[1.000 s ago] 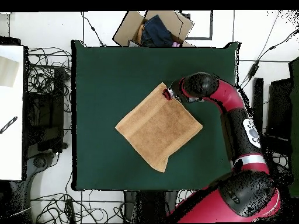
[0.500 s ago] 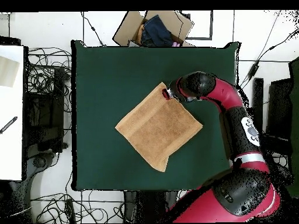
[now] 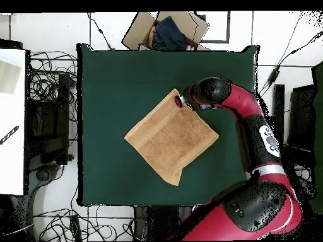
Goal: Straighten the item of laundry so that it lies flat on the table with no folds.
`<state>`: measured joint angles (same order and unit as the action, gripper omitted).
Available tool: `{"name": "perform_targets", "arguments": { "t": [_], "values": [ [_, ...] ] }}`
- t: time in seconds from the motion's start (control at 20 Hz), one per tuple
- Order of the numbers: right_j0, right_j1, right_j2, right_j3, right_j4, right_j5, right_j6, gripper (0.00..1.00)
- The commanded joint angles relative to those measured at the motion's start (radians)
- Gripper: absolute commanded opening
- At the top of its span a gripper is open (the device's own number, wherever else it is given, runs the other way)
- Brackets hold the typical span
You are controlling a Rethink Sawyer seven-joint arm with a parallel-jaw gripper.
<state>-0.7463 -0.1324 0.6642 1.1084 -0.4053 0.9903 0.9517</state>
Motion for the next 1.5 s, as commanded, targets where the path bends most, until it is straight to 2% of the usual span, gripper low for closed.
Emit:
{"name": "perform_targets", "arguments": {
  "t": [0.05, 0.45, 1.5],
  "values": [
    [0.077, 0.104, -0.110, 0.006, -0.022, -0.273, 0.321, 0.00],
    [0.100, 0.098, -0.140, 0.006, 0.002, -0.307, 0.327, 0.00],
    [0.151, 0.116, -0.191, -0.060, 0.098, -0.293, 0.293, 0.00]
  ]
}}
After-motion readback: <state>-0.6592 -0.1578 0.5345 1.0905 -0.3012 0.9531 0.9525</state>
